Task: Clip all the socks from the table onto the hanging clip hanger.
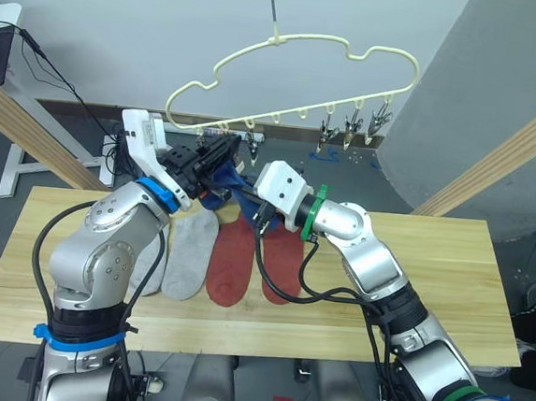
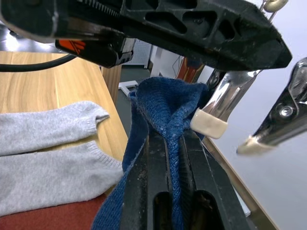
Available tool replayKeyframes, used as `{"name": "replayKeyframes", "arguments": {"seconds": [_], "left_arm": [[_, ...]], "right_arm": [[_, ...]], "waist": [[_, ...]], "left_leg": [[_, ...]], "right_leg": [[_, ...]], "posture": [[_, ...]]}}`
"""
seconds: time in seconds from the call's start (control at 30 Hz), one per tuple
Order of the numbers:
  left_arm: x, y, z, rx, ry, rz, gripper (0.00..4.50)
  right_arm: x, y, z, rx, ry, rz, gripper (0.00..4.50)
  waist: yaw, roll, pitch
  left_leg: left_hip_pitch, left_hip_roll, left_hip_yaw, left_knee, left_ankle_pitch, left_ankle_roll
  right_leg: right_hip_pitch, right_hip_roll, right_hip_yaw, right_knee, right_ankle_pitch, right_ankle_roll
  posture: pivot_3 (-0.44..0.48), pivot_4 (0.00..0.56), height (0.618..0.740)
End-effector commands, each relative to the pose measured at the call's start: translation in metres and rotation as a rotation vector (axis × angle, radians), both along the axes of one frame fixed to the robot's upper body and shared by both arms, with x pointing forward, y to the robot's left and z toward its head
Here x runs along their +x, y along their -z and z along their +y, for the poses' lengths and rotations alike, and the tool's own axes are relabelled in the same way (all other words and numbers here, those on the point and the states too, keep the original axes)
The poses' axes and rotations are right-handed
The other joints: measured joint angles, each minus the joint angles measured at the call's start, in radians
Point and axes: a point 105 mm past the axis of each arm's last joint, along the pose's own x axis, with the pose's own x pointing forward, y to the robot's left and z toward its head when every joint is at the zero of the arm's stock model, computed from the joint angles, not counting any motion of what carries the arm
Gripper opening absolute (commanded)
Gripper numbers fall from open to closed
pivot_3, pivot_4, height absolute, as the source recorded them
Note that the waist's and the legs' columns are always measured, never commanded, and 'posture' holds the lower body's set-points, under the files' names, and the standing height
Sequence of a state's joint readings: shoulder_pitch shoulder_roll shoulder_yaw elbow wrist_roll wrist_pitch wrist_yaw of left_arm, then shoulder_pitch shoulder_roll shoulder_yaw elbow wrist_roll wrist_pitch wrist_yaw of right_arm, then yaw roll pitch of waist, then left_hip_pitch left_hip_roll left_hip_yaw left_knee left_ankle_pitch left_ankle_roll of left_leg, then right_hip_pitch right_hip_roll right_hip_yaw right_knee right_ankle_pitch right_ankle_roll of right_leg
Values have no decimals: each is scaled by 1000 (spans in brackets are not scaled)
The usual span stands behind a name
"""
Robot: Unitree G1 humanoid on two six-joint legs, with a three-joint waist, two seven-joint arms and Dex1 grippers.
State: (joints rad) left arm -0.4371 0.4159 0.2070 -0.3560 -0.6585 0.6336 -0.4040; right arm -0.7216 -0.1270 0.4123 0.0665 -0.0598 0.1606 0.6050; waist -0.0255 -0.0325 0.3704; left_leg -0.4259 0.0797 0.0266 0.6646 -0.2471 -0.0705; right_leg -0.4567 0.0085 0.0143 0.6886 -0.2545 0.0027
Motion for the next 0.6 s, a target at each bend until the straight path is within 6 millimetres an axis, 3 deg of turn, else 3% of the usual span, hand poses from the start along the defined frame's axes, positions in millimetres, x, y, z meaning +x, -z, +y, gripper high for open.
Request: {"name": "replayKeyframes", "arguments": {"seconds": [0.03, 0.17, 0.47, 0.57, 0.6], "left_arm": [[-6, -1, -1, 28, -2, -16, 0], [-6, -1, -1, 18, 7, -10, 0], [-11, 0, -4, 24, 29, -10, 2932], [-13, 1, -3, 35, 29, -14, 2932], [-14, 1, -3, 44, 25, -22, 2946]], "right_arm": [[-3, -17, 2, 58, -4, -52, 50], [-3, -18, 2, 65, -1, -53, 50], [-2, -17, 3, 81, 5, -23, 0], [-3, -16, 4, 78, 0, -14, 0], [-3, -16, 4, 84, 5, -11, 296]], "waist": [[0, 0, 0], [0, 0, 0], [0, 0, 0], [0, 0, 0], [0, 0, 0]], "left_leg": [[0, 0, 0, 0, 0, 0], [0, 0, 0, 0, 0, 0], [0, 0, 0, 0, 0, 0], [0, 0, 0, 0, 0, 0], [0, 0, 0, 0, 0, 0]], "right_leg": [[0, 0, 0, 0, 0, 0], [0, 0, 0, 0, 0, 0], [0, 0, 0, 0, 0, 0], [0, 0, 0, 0, 0, 0], [0, 0, 0, 0, 0, 0]], "posture": [[-1, 391, 701], [-2, 392, 701], [3, 391, 701], [3, 391, 701], [6, 393, 701]]}}
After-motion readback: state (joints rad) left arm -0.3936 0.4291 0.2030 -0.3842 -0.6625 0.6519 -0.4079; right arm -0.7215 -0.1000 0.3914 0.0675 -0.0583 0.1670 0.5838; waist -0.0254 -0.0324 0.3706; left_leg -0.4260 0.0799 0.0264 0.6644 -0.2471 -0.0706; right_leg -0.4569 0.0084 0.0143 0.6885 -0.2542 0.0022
